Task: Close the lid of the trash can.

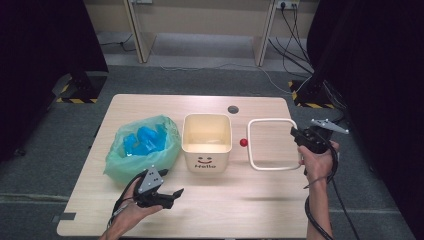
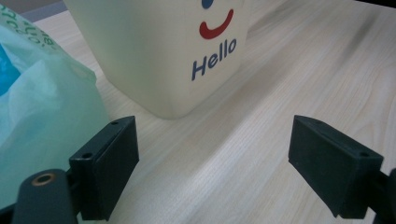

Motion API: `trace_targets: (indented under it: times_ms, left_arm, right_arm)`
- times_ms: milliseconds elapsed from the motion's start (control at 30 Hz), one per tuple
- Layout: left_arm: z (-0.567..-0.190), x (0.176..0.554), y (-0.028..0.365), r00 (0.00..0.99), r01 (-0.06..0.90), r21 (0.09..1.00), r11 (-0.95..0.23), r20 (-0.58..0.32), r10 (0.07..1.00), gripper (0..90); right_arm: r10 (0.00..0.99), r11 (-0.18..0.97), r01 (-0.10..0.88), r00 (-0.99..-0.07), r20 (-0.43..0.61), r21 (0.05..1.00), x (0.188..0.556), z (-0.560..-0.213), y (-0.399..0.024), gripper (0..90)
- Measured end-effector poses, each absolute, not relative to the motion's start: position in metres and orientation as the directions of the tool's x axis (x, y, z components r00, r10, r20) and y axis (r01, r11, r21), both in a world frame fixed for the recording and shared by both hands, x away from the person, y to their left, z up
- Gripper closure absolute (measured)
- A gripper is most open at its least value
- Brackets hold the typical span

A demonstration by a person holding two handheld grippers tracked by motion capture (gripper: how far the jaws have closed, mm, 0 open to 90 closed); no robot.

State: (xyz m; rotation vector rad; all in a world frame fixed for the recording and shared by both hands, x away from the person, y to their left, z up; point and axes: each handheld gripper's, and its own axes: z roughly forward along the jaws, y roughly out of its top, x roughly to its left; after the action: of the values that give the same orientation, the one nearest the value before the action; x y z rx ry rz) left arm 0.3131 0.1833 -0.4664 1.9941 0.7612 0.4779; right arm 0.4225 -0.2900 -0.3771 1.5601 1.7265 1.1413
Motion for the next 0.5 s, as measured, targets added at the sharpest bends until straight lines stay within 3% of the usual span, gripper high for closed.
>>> trace_targets:
  times_ms: [500]
  left_arm:
    - [-0.441, 0.321, 0.159, 0.752, 0.275, 0.892, -0.359, 0.033, 0.659, 15.4]
  right_arm:
    - [0.955, -0.042, 0.468, -0.242, 0.173, 0.883, 0.433, -0.349, -0.264, 79.2]
